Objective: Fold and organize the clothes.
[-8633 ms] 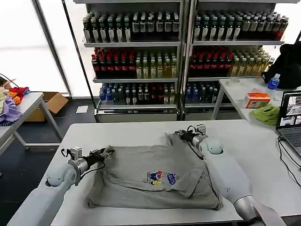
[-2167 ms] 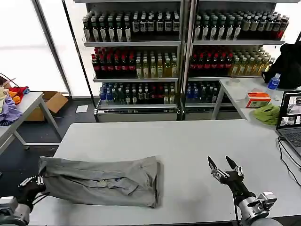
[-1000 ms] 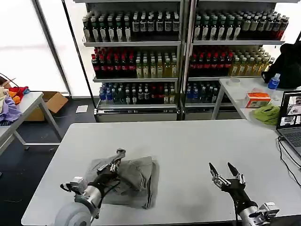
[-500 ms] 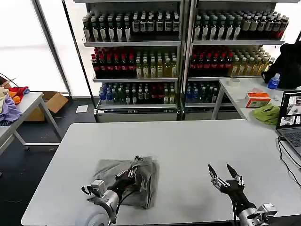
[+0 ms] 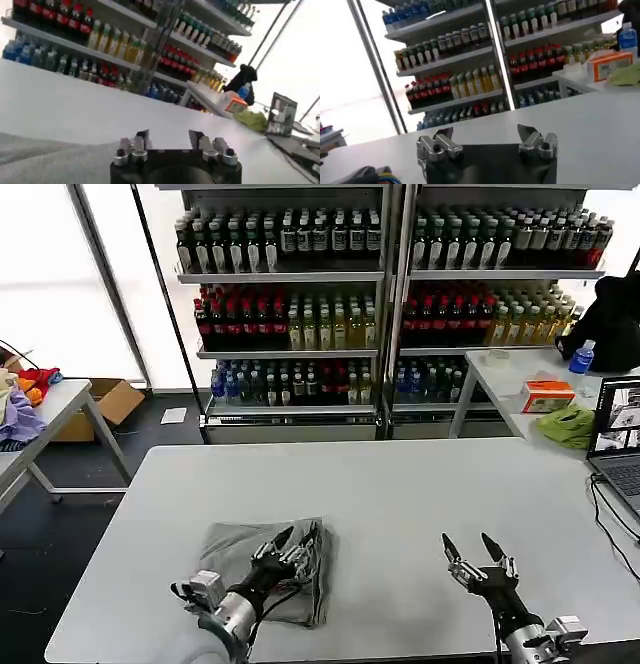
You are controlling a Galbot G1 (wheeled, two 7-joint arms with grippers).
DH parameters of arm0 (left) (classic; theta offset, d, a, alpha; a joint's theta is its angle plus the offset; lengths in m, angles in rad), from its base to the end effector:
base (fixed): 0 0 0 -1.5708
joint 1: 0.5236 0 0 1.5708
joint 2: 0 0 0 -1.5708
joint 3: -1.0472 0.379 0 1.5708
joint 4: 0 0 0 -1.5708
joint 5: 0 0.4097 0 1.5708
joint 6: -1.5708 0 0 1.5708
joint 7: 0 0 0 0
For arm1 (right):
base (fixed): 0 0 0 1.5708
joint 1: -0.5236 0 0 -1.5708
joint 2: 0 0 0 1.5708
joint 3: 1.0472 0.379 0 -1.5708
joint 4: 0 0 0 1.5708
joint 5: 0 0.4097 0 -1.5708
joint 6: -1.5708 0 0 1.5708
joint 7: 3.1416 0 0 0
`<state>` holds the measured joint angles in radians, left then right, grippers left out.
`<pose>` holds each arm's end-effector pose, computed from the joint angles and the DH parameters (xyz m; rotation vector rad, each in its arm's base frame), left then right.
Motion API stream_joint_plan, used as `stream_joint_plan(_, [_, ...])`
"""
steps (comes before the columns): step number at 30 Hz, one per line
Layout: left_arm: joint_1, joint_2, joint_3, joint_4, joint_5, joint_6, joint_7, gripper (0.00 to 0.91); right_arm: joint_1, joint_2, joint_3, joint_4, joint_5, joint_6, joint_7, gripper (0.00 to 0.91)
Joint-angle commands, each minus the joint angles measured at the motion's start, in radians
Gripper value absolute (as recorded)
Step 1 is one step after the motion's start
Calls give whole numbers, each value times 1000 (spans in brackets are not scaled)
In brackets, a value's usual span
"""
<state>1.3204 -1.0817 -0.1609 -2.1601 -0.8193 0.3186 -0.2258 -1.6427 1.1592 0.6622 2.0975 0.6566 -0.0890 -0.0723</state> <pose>0.2553 -0.0356 -0.2692 -0.5963 -2.6801 0.5130 0.2124 -0.1141 -0.3119 0.2490 -2.9605 -0.3544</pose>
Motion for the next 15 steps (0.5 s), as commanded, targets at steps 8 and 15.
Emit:
stream_joint_plan(8, [147,66,-478,139,141,50,182,907,1,-5,-4,-11,-8,11,-3,907])
stream_joint_plan(15, [138,19,-451,237,189,30,172,907,3,-9,3,-10,-6,10,-3,907])
